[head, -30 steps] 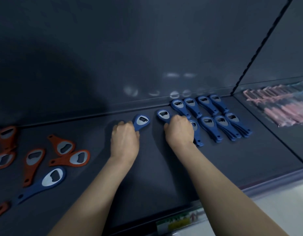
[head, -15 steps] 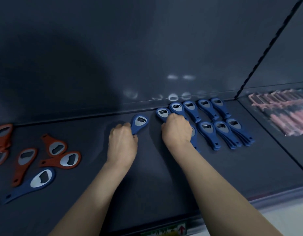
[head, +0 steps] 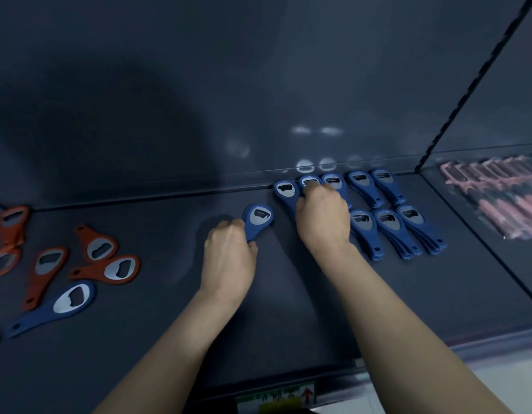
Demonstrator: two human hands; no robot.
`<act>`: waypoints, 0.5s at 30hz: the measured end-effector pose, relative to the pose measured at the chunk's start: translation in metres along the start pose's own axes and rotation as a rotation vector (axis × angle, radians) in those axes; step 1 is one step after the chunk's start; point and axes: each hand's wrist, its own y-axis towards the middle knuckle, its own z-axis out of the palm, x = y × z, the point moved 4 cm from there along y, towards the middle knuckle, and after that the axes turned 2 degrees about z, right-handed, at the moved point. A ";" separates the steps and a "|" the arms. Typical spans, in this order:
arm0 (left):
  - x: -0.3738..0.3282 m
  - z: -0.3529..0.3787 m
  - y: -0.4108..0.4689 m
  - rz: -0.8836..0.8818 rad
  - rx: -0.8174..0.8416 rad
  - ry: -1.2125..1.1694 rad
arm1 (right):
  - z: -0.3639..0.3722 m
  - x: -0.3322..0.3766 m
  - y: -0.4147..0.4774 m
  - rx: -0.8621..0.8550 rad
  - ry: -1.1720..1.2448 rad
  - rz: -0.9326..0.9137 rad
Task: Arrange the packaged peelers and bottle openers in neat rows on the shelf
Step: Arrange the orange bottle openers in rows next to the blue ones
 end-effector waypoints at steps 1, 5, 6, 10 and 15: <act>-0.003 0.001 -0.003 0.001 0.002 0.002 | -0.004 -0.003 0.000 -0.006 0.023 -0.018; -0.015 0.005 -0.016 0.003 0.006 0.009 | -0.014 -0.015 -0.003 0.003 0.099 -0.052; -0.019 0.006 -0.020 0.003 0.007 0.007 | -0.016 -0.018 -0.004 0.004 0.113 -0.053; -0.031 0.011 -0.032 0.005 0.002 0.004 | -0.025 -0.031 -0.012 0.008 0.137 -0.054; -0.048 0.018 -0.044 -0.002 0.003 -0.007 | -0.033 -0.046 -0.021 0.012 0.151 -0.074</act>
